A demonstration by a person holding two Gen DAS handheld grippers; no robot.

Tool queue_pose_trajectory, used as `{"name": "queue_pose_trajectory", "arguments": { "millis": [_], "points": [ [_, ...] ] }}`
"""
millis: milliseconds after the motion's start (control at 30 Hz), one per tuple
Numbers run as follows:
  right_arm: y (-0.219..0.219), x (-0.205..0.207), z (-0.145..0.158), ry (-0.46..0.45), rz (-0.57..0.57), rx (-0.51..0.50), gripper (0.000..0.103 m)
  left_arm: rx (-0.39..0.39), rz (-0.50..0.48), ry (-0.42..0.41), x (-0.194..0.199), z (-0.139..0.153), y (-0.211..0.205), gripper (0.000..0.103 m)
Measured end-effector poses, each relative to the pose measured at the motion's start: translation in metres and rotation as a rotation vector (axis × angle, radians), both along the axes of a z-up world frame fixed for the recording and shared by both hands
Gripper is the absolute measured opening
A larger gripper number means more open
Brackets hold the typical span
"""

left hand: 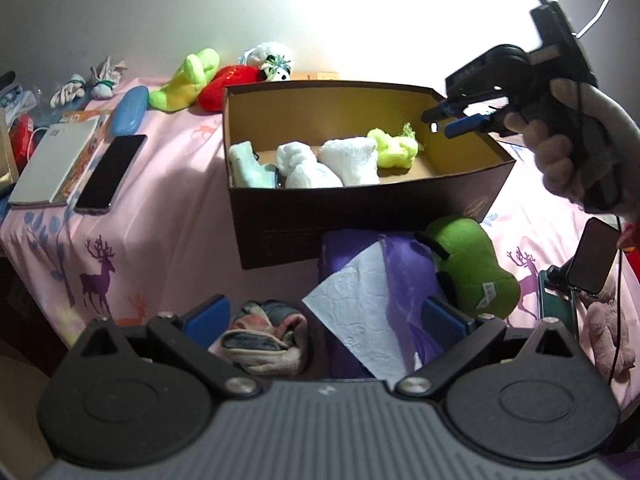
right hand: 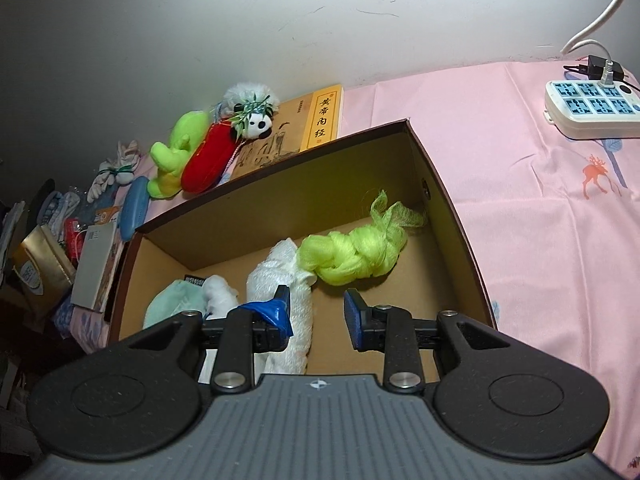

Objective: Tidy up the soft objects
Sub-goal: 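Lower the mesh puff into the box, open the right gripper, withdraw, then reach to the grey-pink knit sock bundle and grasp it with the left gripper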

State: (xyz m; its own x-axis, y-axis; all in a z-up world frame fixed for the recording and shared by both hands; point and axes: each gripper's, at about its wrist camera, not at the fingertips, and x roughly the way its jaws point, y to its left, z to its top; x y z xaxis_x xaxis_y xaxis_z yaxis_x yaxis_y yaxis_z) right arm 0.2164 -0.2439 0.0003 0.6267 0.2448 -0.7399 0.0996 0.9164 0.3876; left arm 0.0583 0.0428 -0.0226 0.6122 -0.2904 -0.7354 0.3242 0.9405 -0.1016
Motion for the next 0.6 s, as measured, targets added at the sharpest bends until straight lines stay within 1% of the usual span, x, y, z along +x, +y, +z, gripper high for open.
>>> {"name": "queue_pose_trajectory", "arguments": {
  "millis": [200,267,367,500,600],
  "points": [
    [0.006,-0.060,0.002,-0.047,0.066,-0.021,0.012,-0.029,0.072,0.046,0.002,-0.004,0.012,0.101],
    [0.007,-0.076,0.002,-0.047,0.080,-0.047,0.012,-0.021,0.089,0.054,0.002,-0.004,0.009,0.101],
    [0.003,-0.098,0.002,-0.061,0.091,-0.055,0.012,-0.019,0.106,0.065,0.000,-0.004,0.002,0.101],
    [-0.004,-0.123,0.001,-0.061,0.098,-0.030,0.012,0.006,0.130,0.066,-0.006,-0.003,-0.010,0.101],
    [-0.009,-0.142,-0.002,-0.048,0.101,-0.018,0.013,0.019,0.162,0.086,-0.007,-0.004,-0.016,0.101]
  ]
}}
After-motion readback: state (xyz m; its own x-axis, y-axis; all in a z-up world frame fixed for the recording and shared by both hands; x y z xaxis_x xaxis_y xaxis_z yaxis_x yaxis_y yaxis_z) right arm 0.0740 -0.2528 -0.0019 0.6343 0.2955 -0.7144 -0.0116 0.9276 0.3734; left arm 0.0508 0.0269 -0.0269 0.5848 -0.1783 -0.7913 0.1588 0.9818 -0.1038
